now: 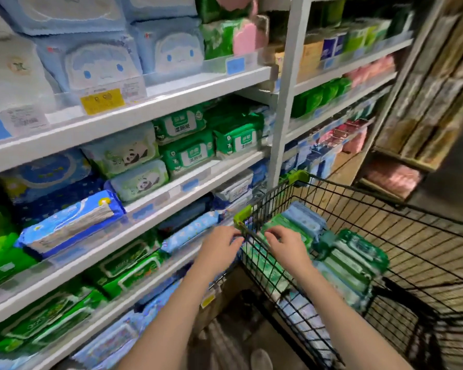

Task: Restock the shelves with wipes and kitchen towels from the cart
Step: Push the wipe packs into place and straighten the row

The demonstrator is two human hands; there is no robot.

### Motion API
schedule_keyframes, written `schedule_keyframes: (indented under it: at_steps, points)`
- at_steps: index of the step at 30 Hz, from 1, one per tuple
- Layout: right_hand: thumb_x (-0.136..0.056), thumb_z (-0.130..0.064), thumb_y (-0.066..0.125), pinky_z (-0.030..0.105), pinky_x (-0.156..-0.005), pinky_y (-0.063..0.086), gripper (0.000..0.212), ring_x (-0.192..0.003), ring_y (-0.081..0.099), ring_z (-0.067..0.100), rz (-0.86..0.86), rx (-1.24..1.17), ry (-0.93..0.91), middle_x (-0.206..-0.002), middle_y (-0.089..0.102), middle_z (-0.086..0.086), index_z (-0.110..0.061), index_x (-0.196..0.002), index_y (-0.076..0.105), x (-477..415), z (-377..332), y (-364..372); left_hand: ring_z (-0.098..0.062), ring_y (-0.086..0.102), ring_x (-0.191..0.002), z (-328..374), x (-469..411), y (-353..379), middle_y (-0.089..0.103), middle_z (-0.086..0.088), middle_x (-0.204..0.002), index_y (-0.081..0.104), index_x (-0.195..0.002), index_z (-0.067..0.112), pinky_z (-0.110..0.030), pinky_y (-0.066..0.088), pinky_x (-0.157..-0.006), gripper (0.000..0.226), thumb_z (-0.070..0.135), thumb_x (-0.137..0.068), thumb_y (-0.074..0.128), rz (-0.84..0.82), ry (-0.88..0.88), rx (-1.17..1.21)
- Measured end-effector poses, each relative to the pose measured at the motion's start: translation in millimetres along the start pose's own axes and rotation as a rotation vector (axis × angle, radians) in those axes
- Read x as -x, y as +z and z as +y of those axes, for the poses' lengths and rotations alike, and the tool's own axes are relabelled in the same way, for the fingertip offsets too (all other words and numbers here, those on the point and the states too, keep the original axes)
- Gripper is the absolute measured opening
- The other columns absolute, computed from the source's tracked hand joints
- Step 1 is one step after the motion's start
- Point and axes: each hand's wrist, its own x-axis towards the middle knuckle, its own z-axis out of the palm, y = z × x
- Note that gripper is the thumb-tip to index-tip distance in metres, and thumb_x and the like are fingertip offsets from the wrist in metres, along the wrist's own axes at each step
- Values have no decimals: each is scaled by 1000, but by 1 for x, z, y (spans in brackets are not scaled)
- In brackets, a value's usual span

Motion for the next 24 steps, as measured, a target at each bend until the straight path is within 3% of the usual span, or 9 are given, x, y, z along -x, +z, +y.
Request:
schedule_keyframes:
  at_steps: [6,8,11,15,17,20,22,24]
  points:
    - [-97,-21,52,29,-81,47,25,-96,61,19,42,-48,287,-110,68,5,-8,-114,66,-25,102,-28,-22,53,-115,27,-70,64,58,-3,-122,60,-124,15,-36,43,-96,35,34,-98,47,-216,86,-67]
    - [-97,-18,52,29,-73,47,23,-87,61,21,30,-49,412,-105,68,9,-6,-109,67,-32,141,-35,-22,51,-120,35,-93,88,56,-4,-129,57,-128,14,-32,41,-99,37,33,-98,47,-289,90,-92]
    - [-95,-17,53,36,-74,51,23,-82,62,26,17,-30,616,-95,69,14,-2,-106,67,-33,195,-39,-26,51,-120,48,-122,129,54,-8,-132,56,-130,12,-34,42,-97,39,31,-98,46,-440,91,-165]
    - [-95,-18,52,35,-64,50,32,-67,54,19,-51,-10,853,-92,62,14,2,-120,51,-19,252,-35,-28,51,-119,57,-151,188,54,-10,-132,54,-129,10,-37,43,-97,38,30,-97,47,-654,54,-190]
    - [-95,-19,54,29,-53,48,36,-63,52,15,-78,-46,954,-88,57,7,1,-123,48,-10,275,-28,-28,54,-113,59,-159,217,55,-9,-129,55,-127,9,-35,45,-95,39,30,-95,52,-772,6,-154]
    - [-96,-25,56,30,-50,48,19,-57,50,11,-138,-131,1055,-77,57,2,-8,-105,54,-1,303,-14,-24,58,-97,62,-171,253,61,-12,-117,58,-116,5,-31,48,-84,34,28,-91,58,-912,-67,-124]
    - [-96,-29,56,17,-43,39,29,-57,47,7,-186,-201,1077,-87,59,2,-9,-117,53,1,316,-5,-25,60,-95,62,-178,272,63,-15,-111,60,-113,3,-31,47,-80,31,24,-91,58,-965,-109,-98]
    - [-95,-31,58,16,-48,42,40,-69,54,11,-172,-281,1106,-99,59,5,-7,-127,50,2,326,2,-24,59,-92,64,-183,286,63,-17,-109,60,-109,2,-31,47,-78,25,20,-91,58,-1013,-146,-86]
